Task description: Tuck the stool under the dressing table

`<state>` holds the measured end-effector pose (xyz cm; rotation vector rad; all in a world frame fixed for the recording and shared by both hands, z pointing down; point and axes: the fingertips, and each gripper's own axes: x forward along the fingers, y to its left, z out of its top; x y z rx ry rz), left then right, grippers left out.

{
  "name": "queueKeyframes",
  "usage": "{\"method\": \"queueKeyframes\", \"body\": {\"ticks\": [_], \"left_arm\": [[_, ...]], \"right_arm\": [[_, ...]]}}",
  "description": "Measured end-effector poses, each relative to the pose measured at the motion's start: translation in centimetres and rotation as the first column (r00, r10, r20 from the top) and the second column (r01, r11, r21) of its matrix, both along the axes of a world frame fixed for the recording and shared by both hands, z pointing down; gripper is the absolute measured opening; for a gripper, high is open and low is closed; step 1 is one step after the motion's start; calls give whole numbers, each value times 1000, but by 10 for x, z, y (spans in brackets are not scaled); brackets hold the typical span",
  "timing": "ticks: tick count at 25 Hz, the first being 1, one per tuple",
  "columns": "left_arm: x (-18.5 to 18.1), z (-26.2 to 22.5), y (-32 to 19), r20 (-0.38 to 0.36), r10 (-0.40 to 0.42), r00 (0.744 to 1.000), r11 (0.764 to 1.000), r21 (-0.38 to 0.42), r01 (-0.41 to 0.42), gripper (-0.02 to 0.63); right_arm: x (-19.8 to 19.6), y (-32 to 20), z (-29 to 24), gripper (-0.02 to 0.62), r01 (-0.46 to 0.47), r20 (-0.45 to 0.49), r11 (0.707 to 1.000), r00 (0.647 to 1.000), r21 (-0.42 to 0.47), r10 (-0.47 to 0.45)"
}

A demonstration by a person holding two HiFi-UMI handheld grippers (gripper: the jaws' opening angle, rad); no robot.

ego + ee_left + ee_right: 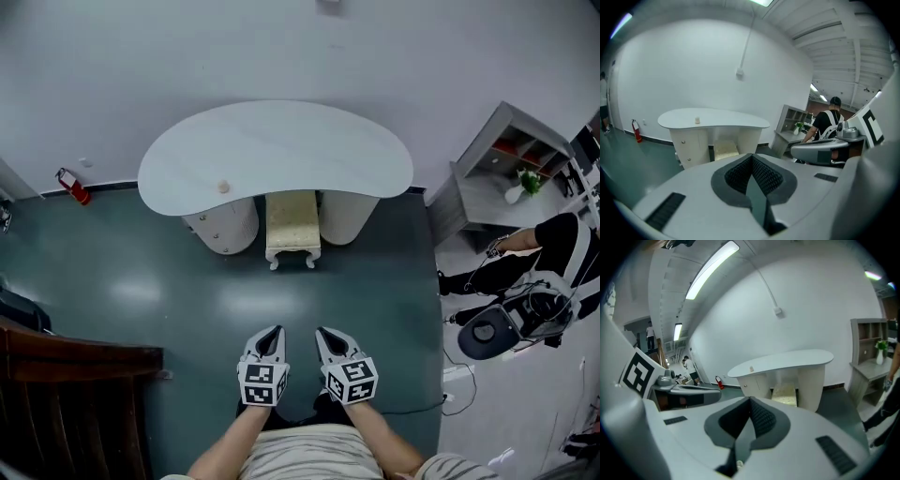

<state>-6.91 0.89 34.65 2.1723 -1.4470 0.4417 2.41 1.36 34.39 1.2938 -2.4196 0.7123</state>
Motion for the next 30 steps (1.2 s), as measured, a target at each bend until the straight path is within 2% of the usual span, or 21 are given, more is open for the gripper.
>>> {"method": "queueKeyframes", "body": {"ticks": [9, 16, 23, 30], "left_arm": [[1, -97, 9, -24, 6, 1000, 992, 122, -3, 6], [4, -153, 7, -69, 10, 998, 977, 214, 5, 6], [16, -216, 0, -77, 46, 996, 937, 350, -16, 6], [23, -255, -6, -86, 74, 994, 896, 443, -28, 6]], "right_arm": [[9, -9, -98, 12, -20, 12, 989, 1000, 146, 19], [2, -11, -168, 12, -36, 73, 965, 997, 259, 18], [-8, -15, -230, 13, -27, 79, 921, 997, 390, -4], [-3, -19, -271, 13, -50, 109, 874, 994, 483, -3]]}}
